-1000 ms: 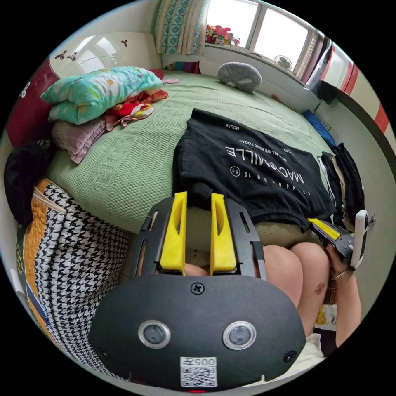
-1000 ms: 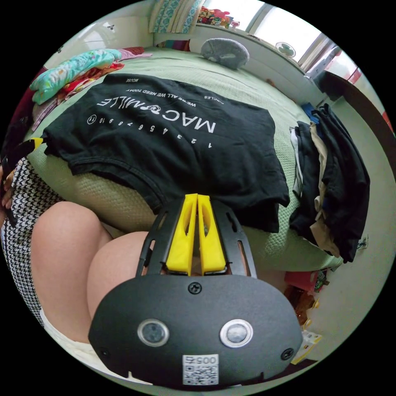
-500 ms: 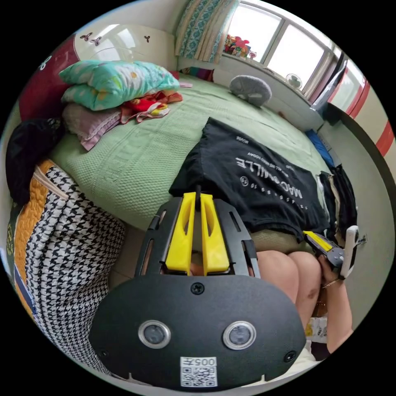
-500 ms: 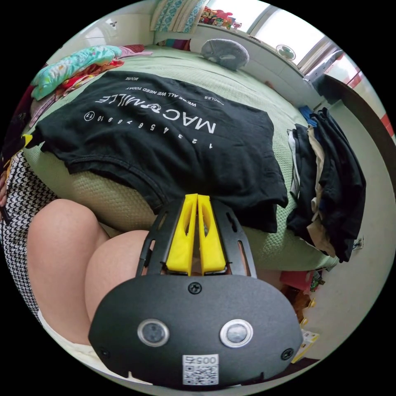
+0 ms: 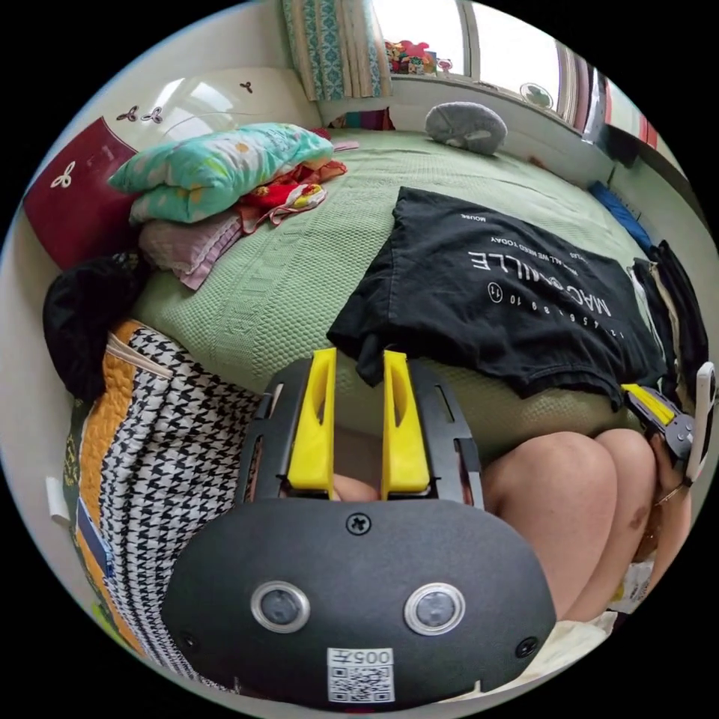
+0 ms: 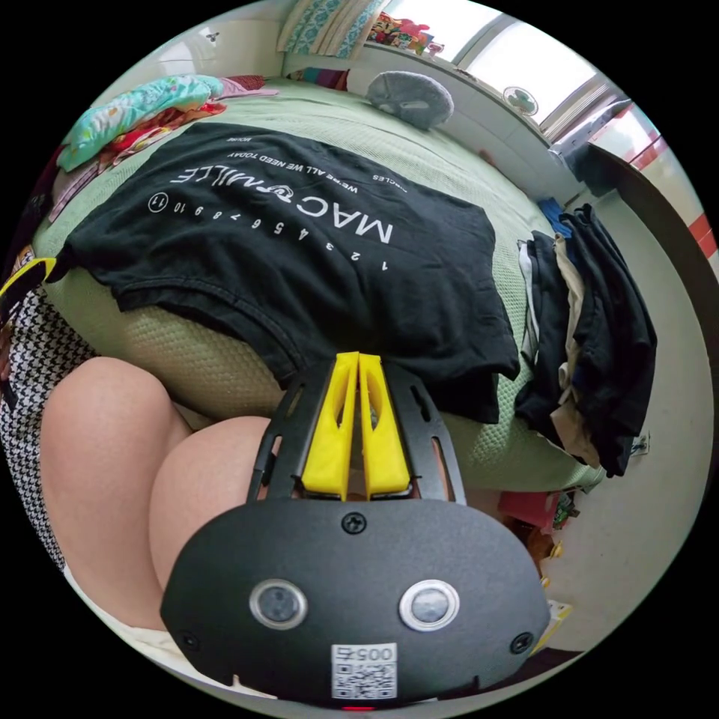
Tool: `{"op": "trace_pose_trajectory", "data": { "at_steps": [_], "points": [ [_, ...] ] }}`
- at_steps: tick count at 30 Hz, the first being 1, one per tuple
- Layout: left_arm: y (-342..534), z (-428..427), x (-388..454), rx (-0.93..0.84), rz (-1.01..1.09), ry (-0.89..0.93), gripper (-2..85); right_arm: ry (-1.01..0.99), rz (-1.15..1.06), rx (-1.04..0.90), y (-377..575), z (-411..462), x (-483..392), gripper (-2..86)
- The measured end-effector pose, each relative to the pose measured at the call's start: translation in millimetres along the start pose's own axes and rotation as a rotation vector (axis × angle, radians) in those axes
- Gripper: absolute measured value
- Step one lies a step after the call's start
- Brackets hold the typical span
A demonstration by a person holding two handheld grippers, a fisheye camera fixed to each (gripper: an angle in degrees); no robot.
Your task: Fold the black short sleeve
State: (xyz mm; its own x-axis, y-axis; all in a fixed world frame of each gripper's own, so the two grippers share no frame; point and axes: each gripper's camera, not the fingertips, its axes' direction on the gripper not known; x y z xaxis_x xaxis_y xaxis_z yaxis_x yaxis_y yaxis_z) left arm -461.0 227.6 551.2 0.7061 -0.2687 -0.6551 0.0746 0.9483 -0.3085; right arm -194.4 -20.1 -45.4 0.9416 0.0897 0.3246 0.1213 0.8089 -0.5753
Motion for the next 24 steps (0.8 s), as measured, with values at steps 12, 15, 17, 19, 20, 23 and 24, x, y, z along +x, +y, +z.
{"op": "trace_pose_trajectory", "data": {
  "at_steps": [12,15,17,19,20,23,24],
  "points": [
    [-24,11,-23,-0.063,-0.039,0.163,2.5,0.03,-0.016,-0.001,0,-5,-14,-0.9],
    [-36,-3,-22,-0.015,-0.021,0.276,1.5,0.024,-0.014,0.001,1,-7,-14,-0.9],
    [-45,-11,-21,0.002,-0.016,0.349,1.2,0.024,-0.016,0.002,2,-7,-14,-0.9],
    [-59,-19,-19,0.021,-0.019,0.463,1.0,0.022,-0.016,0.004,3,-8,-14,-1.0],
    [-63,-21,-18,0.025,-0.019,0.491,0.9,0.021,-0.016,0.004,4,-8,-14,-1.0],
    [-81,-31,-7,0.038,-0.006,0.61,0.8,0.018,-0.019,0.006,5,-9,-13,-0.9],
    [-87,-35,-2,0.047,0.003,0.64,0.8,0.018,-0.022,0.006,6,-10,-13,-0.9]
  ]
}}
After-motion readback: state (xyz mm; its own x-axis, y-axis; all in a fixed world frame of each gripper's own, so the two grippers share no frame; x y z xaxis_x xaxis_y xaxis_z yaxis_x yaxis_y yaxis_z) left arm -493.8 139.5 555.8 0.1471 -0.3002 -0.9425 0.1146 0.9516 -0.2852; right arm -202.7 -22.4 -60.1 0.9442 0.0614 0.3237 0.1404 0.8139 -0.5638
